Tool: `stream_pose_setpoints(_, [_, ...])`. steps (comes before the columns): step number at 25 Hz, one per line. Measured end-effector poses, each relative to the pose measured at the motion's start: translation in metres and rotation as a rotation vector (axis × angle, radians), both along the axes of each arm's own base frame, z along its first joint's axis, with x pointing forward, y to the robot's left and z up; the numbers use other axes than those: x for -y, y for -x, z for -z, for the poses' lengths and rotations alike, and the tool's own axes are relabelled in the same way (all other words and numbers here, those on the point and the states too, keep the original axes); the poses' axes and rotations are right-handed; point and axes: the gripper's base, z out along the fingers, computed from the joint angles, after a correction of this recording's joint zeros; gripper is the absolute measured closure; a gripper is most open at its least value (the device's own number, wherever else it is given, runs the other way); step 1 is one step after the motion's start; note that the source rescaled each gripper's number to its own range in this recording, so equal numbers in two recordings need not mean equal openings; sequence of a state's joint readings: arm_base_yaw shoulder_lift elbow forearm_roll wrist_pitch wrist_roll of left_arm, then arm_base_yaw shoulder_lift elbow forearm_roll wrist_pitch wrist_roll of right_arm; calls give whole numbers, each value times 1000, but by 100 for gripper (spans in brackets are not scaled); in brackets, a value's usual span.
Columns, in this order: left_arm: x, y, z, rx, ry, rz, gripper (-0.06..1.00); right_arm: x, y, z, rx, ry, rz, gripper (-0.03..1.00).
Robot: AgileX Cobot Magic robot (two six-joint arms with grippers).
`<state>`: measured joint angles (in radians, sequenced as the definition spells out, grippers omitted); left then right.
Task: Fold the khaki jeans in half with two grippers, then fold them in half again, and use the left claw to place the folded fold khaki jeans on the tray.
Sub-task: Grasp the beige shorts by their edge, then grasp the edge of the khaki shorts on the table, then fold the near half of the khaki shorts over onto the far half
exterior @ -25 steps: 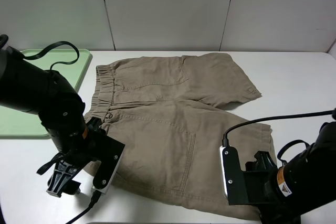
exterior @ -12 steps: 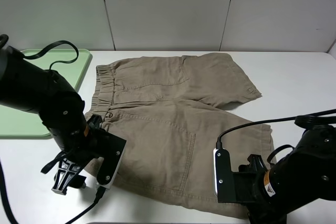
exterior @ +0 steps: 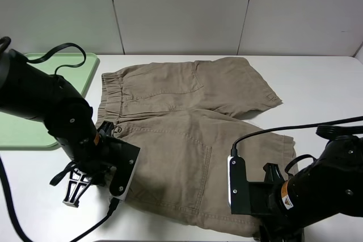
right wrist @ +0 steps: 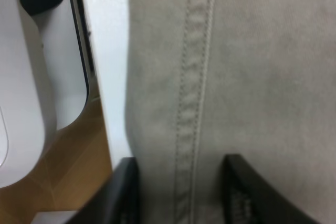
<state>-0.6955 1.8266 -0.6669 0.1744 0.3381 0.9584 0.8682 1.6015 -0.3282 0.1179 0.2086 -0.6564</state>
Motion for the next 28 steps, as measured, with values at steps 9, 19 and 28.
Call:
stream_pose_setpoints(9, [1,-1,0,11,10,2,94,-1,-1,0,8,-8,0,97])
stream_pose_setpoints(19, [-1,1,-10,14,19,-45,94,-8,-5,-7,-44,24,37,97])
stream_pose_setpoints(28, [-8,8,-46,50,39,-87,94,-28,-17,-67,-112,8,203,97])
